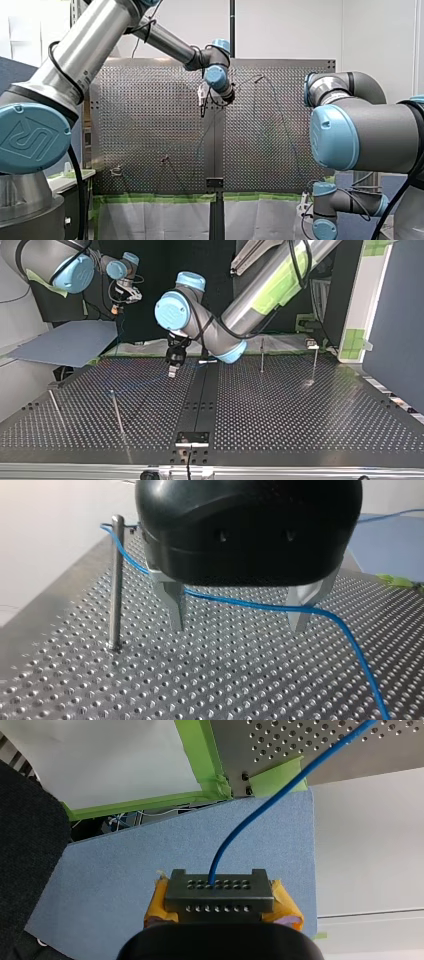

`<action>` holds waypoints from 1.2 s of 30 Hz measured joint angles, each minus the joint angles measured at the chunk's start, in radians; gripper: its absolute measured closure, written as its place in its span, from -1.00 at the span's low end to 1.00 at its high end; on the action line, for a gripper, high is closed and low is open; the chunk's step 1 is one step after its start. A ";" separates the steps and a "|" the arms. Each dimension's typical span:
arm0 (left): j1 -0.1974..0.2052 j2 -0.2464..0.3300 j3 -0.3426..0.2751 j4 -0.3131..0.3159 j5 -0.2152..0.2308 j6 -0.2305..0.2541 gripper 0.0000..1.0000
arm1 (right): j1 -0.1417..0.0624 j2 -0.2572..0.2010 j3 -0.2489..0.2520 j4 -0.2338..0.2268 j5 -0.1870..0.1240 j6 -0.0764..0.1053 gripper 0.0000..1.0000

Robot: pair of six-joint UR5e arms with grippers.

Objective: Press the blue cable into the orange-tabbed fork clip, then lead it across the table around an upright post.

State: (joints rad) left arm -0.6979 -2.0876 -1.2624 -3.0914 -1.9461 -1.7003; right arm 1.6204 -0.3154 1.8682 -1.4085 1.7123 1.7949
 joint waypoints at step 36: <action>-0.061 0.016 -0.010 -0.148 0.219 0.140 -1.00 | 0.003 0.000 -0.005 0.021 0.000 -0.001 1.00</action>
State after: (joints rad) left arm -0.7586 -2.0714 -1.2727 -3.2392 -1.7271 -1.5607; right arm 1.6234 -0.3155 1.8636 -1.3879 1.7120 1.7937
